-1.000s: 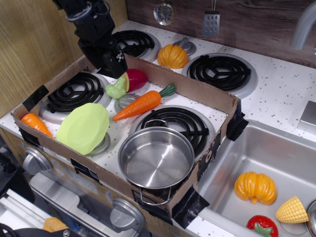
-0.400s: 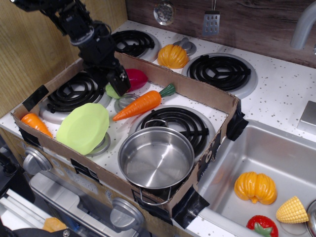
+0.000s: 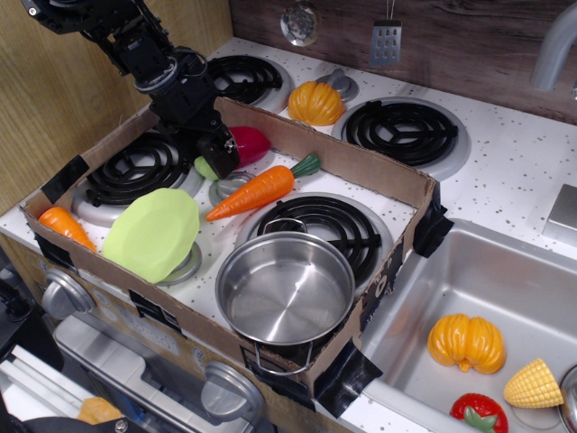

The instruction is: Put broccoli in pot

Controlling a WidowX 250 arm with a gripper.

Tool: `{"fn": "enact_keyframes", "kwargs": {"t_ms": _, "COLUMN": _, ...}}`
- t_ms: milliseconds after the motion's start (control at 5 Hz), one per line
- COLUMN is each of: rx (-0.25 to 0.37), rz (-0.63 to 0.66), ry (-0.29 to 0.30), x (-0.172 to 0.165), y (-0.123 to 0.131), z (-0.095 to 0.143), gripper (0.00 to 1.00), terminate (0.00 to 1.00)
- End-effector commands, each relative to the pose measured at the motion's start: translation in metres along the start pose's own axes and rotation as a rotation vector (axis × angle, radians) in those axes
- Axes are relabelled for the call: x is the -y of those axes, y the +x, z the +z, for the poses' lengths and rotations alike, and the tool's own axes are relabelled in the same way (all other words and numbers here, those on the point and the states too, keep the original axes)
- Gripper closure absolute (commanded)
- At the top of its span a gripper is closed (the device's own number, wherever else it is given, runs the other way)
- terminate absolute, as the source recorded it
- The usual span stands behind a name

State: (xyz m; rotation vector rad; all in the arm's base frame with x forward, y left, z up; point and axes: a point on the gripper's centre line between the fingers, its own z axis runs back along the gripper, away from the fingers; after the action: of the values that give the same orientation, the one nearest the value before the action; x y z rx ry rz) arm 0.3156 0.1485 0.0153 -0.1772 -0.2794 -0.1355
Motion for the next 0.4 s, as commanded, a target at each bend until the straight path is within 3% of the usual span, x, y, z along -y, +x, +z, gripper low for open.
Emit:
{"fn": "enact_keyframes", "kwargs": {"t_ms": 0, "rx": -0.005, "rz": -0.045, "ry": 0.070, "x": 0.003, "y": 0.016, "z": 0.030, "gripper": 1.00, "terminate": 0.00}}
{"fn": "enact_keyframes", "kwargs": {"t_ms": 200, "rx": -0.018, "rz": -0.051, "ry": 0.104, "x": 0.004, "y": 0.022, "z": 0.046, "gripper": 1.00, "terminate": 0.00}}
